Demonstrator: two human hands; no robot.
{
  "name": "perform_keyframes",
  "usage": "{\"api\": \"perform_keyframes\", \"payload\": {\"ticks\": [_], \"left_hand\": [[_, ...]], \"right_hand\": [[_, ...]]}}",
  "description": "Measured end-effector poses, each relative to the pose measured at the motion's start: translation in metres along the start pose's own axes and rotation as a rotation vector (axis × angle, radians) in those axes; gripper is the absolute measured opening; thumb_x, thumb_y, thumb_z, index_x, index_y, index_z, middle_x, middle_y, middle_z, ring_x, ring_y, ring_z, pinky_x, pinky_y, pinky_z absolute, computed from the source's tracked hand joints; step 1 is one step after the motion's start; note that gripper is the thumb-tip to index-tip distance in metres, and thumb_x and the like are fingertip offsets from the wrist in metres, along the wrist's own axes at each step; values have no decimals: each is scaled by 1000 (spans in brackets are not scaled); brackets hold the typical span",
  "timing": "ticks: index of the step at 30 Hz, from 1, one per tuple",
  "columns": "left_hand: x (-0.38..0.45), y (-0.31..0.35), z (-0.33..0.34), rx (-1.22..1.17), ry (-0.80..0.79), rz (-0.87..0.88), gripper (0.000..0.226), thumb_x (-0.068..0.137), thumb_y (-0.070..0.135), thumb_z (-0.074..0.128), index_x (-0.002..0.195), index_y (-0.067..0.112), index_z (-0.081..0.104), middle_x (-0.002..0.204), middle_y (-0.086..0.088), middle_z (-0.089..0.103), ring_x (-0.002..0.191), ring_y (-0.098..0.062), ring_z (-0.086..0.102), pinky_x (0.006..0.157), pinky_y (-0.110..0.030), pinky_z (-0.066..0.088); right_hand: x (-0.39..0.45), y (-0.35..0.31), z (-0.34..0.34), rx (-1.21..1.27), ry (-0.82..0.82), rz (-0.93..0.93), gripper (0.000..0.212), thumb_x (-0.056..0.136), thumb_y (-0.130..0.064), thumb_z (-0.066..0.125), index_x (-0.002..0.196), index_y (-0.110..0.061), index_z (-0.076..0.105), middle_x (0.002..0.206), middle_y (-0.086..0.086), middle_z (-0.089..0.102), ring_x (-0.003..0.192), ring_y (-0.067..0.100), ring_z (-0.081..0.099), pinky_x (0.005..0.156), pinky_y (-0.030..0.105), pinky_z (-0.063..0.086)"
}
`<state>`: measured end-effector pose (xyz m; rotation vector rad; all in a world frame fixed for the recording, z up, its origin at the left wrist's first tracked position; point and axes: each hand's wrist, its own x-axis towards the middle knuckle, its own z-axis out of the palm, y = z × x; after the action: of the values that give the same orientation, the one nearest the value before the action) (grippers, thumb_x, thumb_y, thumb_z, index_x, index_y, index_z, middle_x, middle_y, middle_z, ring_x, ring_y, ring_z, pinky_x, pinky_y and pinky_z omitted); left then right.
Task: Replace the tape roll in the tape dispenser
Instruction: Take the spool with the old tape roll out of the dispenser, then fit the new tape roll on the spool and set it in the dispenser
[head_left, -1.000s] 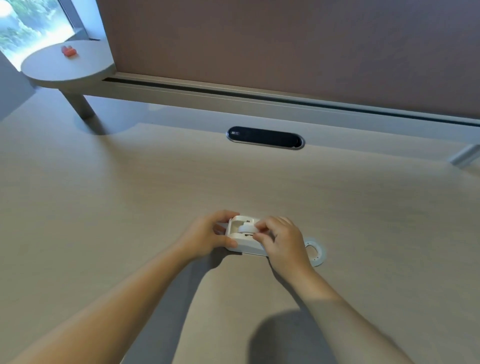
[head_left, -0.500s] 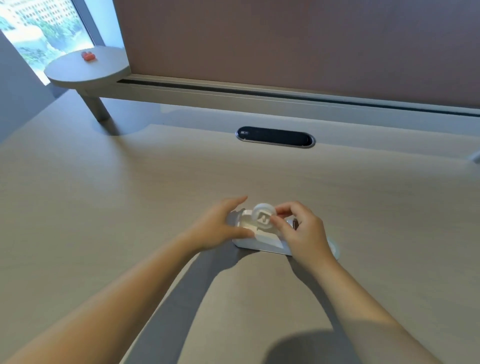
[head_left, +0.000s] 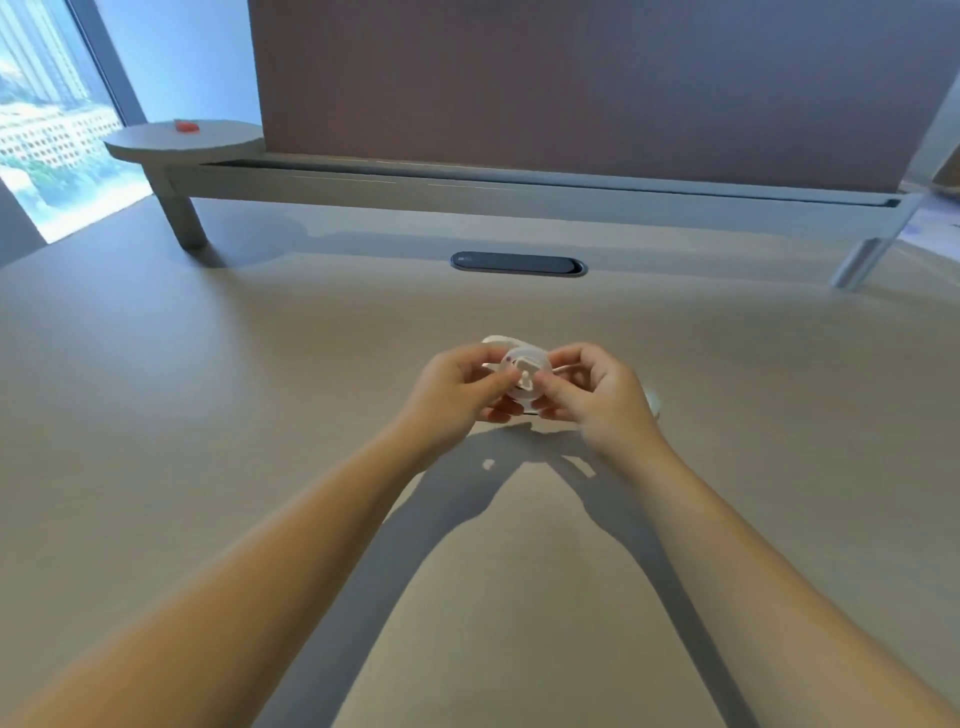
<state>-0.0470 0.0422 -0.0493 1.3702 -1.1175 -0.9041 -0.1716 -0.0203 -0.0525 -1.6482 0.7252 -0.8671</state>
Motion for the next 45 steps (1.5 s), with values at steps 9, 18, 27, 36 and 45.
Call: {"api": "perform_keyframes", "payload": {"ticks": [9,18,27,36,45], "left_hand": [[-31,-5,14,63,11,20,20,85,11,49,99,1,59,70,-8,59,56,-10,58,53,-13,52],[-14,-4,29,-322,-87,-150,14,85,16,49,89,6,57,86,-10,62,77,-18,62,65,-19,56],[6,-11,38,-414,4,-225,8,84,4,49,82,0,57,78,-12,58,66,-17,60,55,-15,53],[8,-25,57,-452,96,-300,13,84,4,48,95,3,55,78,-11,55,65,-16,59,53,-16,53],[10,-24,69,-531,50,-326,9,84,6,49,84,2,58,75,-12,58,51,-8,65,56,-16,54]], "right_hand": [[-37,2,6,40,41,4,19,81,-5,57,67,-17,50,61,5,56,45,4,57,51,15,52],[-24,10,-14,-8,59,-24,14,81,-10,57,72,-20,58,68,9,58,61,15,58,57,24,52],[-13,18,-33,-34,33,5,29,81,-10,57,64,-32,67,59,-13,68,57,3,62,52,15,51],[-22,42,-71,-620,41,38,12,76,-18,62,80,-7,61,74,2,58,73,18,53,64,24,40],[-9,54,-79,-695,197,-56,21,77,-18,61,94,-6,63,104,15,58,94,23,49,68,19,26]]}}
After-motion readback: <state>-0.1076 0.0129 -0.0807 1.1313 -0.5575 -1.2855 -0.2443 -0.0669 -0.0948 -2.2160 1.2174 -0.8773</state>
